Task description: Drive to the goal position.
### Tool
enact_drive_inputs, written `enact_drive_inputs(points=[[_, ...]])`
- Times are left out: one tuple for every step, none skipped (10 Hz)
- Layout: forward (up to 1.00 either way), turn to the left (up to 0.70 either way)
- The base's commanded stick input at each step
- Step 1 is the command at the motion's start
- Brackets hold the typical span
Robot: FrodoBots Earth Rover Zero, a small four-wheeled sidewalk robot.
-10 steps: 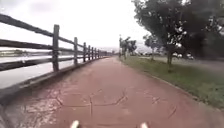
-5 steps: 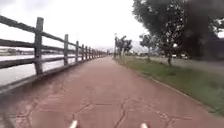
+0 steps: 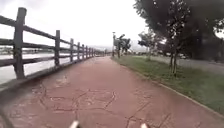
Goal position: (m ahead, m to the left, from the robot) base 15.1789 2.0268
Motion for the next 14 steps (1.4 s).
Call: enact_drive_inputs(points=[[1.0,0.0],[1.0,0.0],[1.0,0.0],[1.0,0.0],[1.0,0.0],[1.0,0.0],[1.0,0.0],[1.0,0.0],[1.0,0.0],[1.0,0.0],[1.0,0.0],[1.0,0.0],[1.0,0.0],[1.0,0.0]])
